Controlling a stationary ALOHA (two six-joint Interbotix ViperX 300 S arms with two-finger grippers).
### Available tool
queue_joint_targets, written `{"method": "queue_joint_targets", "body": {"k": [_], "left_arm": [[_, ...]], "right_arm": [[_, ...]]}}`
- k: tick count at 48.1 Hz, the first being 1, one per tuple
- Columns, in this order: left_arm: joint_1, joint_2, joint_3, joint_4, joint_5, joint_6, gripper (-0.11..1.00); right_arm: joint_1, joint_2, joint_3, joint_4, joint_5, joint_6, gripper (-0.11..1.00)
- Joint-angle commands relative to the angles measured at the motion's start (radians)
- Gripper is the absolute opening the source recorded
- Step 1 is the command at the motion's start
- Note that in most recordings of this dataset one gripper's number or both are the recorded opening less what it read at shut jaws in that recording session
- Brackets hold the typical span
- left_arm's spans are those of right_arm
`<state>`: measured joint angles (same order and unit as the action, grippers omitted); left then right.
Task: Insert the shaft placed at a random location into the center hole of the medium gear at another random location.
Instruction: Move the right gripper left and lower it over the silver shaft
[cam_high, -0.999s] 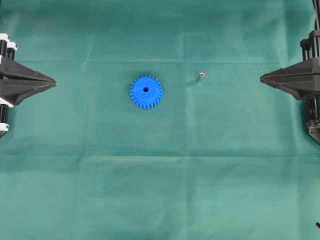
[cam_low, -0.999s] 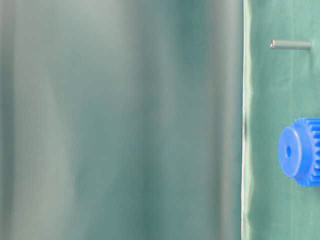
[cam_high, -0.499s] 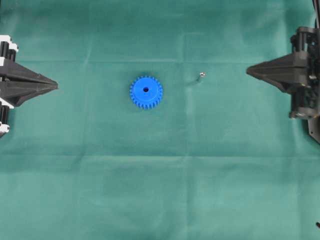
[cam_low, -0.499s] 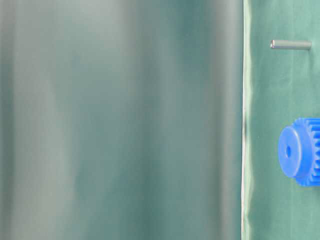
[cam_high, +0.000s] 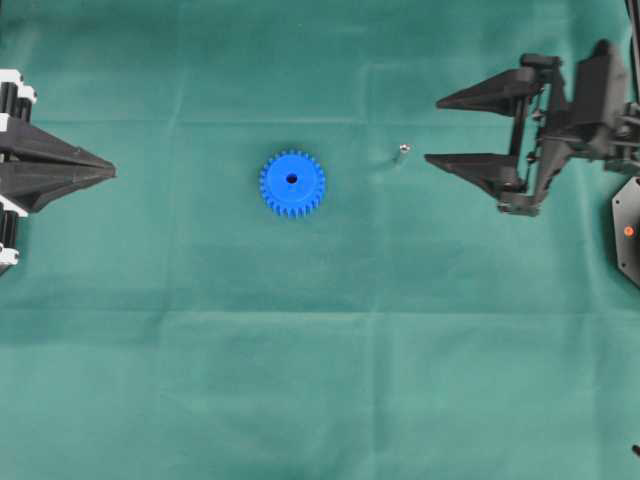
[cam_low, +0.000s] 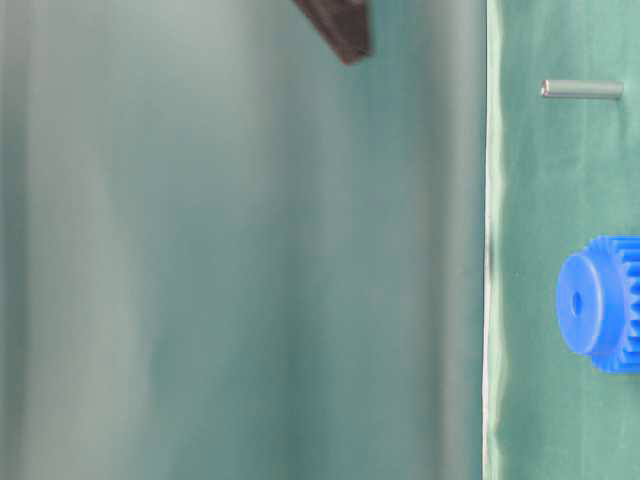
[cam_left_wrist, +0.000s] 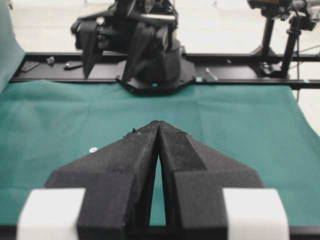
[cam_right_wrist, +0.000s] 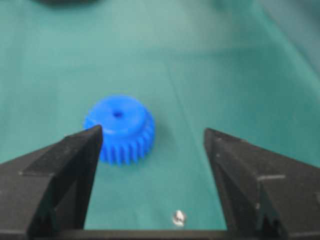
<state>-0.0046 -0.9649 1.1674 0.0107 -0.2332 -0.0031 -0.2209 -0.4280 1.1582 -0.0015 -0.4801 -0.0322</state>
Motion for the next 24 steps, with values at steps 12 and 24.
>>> {"method": "queue_joint_targets", "body": {"k": [12, 24], "left_arm": [[0.002, 0.006, -0.021, 0.002, -0.005, 0.0, 0.0], [0.005, 0.011, -0.021, 0.002, -0.005, -0.002, 0.0]], "right_arm": [[-0.044, 0.265, -0.034, 0.012, -0.156, -0.014, 0.82], [-0.043, 0.454, -0.057, 0.048, -0.256, -0.009, 0.81]]}}
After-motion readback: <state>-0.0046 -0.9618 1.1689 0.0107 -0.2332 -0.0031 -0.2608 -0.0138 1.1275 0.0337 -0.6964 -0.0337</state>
